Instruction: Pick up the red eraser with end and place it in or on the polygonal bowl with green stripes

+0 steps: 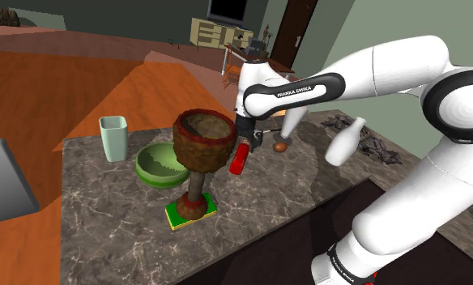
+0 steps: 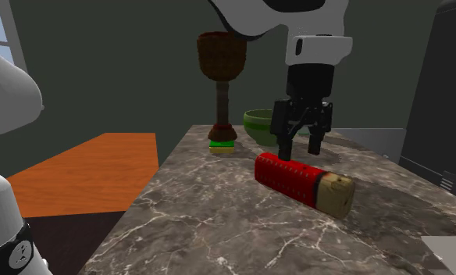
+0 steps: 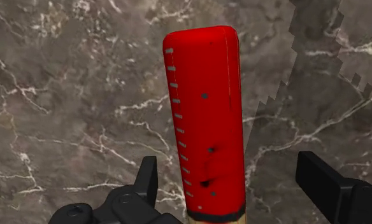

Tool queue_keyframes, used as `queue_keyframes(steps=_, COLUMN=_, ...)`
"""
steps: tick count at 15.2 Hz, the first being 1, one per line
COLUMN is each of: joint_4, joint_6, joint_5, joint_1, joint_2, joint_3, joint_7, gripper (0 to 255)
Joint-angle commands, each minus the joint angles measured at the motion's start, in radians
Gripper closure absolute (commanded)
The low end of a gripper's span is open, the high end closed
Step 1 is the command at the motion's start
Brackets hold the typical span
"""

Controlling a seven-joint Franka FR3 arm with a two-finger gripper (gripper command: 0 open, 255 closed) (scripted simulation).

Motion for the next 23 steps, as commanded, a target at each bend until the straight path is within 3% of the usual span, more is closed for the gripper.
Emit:
queue_keyframes(steps=1, joint_4=-0.021, joint_6=0.032, joint_5=-0.013, joint_1=-0.002, joint_2=0.013, joint_3=-0.003, joint_7=-0.003, gripper=0)
queue_keyframes(steps=6, joint_4=-0.052, joint_6=0.091, joint_5=-0.036, joint_1=-0.003, joint_2=0.045, joint_3=-0.007, joint_7=0.013, gripper=0)
queue_keyframes(steps=14, joint_4=-0.052, joint_6=0.090, joint_5=-0.036, joint_1=-0.003, joint_2=0.044, joint_3=-0.007, joint_7=0.013, gripper=0)
queue_keyframes(steps=15, joint_4=-0.052, joint_6=0.090, joint_5=-0.036, joint_1=-0.003, joint_2=0.044, joint_3=-0.007, joint_7=0.013, gripper=255)
queue_keyframes(steps=23, joint_4=-0.054, joint_6=0.091, joint_5=-0.036, joint_1=-0.004, joint_2=0.043, joint_3=-0.007, joint_7=0.012, gripper=255)
